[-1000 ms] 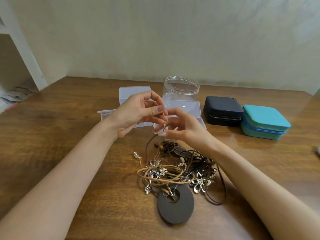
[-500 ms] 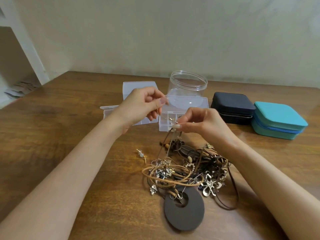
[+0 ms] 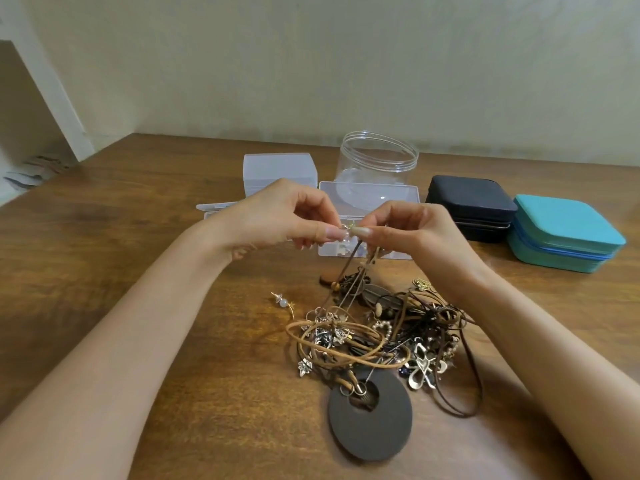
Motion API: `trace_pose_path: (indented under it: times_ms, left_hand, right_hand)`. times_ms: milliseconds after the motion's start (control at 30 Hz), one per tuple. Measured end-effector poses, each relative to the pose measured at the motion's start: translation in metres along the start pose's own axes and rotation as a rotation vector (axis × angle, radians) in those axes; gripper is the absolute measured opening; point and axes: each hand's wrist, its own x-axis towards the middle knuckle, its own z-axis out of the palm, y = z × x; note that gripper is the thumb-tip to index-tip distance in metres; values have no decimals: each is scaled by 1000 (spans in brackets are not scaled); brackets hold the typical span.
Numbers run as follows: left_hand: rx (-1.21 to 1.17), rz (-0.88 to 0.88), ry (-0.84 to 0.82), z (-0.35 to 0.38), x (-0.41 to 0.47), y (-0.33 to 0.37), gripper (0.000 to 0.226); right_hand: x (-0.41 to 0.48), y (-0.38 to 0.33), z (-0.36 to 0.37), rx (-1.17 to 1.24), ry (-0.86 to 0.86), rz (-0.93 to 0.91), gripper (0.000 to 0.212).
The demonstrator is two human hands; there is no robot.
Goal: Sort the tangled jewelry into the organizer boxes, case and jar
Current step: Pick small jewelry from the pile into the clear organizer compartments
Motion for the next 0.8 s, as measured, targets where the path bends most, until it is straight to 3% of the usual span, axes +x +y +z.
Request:
trace_pose_path:
  times_ms: [133, 467, 800]
  left_hand:
    - [-13, 24, 1, 2, 0, 1, 13]
    - [-40, 10, 35, -1, -1, 4, 3]
    - [-32, 27, 57, 4, 1, 2, 8]
  right_hand:
    - [0, 2, 3, -128, 48, -47, 6]
    - [-1, 0, 5, -182, 168, -127, 7]
    - [-2, -3, 5, -194, 95, -108, 7]
